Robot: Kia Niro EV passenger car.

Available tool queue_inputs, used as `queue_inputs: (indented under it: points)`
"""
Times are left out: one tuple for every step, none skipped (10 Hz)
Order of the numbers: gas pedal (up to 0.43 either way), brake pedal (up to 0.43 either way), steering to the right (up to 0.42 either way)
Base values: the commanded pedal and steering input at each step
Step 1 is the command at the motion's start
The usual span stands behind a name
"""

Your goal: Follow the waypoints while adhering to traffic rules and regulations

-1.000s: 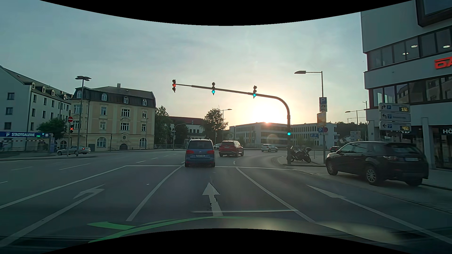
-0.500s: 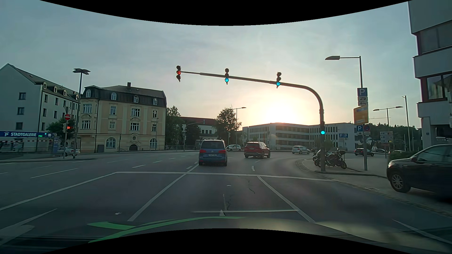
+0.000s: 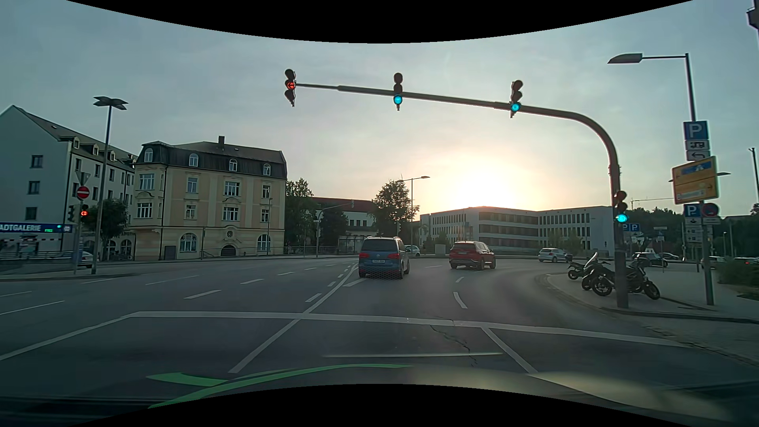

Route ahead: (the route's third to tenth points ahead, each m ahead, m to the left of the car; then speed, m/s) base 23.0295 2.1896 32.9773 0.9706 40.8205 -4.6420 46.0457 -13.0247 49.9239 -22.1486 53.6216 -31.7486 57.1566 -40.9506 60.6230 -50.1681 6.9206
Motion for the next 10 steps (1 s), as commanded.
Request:
queue_inputs:
  points:
    - [0.177,0.000,-0.013]
    - [0.189,0.000,-0.008]
    - [0.189,0.000,-0.002]
    - [0.189,0.000,0.006]
    - [0.189,0.000,0.018]
    - [0.189,0.000,0.035]
    - [0.189,0.000,0.050]
    - [0.189,0.000,0.056]
    - [0.189,0.000,0.057]
    - [0.189,0.000,0.056]
